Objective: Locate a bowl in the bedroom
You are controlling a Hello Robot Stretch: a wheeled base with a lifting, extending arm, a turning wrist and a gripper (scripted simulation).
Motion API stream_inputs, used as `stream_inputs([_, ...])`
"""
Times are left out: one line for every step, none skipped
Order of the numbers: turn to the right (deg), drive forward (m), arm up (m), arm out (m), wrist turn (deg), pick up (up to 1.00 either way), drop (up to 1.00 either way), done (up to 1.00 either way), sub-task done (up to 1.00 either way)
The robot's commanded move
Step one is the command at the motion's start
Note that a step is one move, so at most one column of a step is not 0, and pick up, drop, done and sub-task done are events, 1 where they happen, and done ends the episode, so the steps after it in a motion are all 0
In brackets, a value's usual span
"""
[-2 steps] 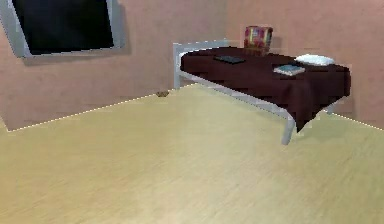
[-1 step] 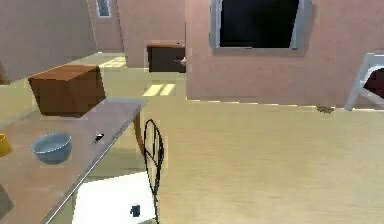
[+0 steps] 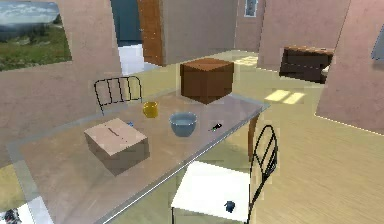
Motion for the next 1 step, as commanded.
stream_inputs([0.0,0.00,0.00,0.00,0.0,0.00,0.00,1.00,0.00])
